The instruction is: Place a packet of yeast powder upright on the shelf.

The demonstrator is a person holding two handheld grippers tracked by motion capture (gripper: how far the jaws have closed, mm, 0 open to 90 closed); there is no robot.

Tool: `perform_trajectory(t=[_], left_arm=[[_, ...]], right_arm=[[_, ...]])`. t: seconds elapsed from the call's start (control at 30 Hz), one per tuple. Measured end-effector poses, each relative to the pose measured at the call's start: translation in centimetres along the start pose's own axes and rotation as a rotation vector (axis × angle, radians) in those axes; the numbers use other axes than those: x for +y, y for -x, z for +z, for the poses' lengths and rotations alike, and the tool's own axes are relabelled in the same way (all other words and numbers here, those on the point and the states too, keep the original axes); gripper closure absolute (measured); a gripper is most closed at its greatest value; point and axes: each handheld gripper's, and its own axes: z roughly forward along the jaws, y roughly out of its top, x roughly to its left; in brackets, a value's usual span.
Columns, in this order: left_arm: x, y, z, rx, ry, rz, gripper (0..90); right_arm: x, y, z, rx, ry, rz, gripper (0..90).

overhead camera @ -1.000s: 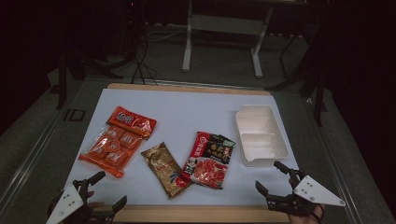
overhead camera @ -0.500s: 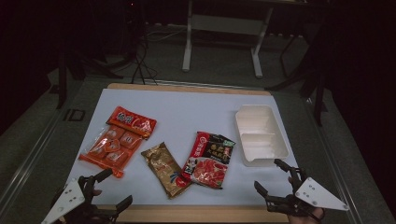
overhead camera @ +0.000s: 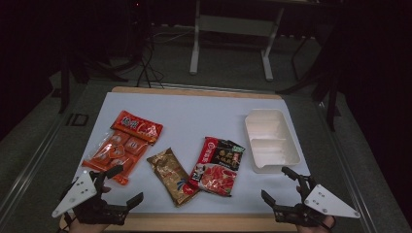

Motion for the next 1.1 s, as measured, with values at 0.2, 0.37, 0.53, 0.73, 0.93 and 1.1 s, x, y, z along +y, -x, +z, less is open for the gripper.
perform_trajectory(t=[0.2, 0.37, 0.53, 0.73, 0.93, 1.1], left_arm=[[0.6, -0.4, 1.2, -0.003, -0.038, 0.009, 0.3], [0.9, -0.8, 2.3, -0.007, -0.058, 0.009, 0.3], [1.0, -1.3, 3.6, -0.004, -0.095, 0.024, 0.3], [0.9, -2.2, 4.9, 0.014, -0.114, 0.026, 0.2], [0.6, -3.2, 6.3, 0.021, -0.134, 0.011, 1.2], [0.1, -4.0, 7.6, 0.045, -0.165, 0.009, 4.7]], right_arm=[[0.1, -0.1, 0.1, -0.011, 0.005, 0.007, 10.5], [0.0, -0.1, 0.2, -0.008, -0.006, 0.017, 10.8], [0.0, 0.0, 0.1, -0.002, -0.005, 0.021, 12.4], [0.1, -0.1, 0.1, 0.002, -0.003, 0.012, 12.3], [0.0, -0.2, 0.2, 0.004, -0.003, 0.014, 12.3], [-0.1, -0.2, 0.3, 0.007, -0.01, 0.017, 12.3]])
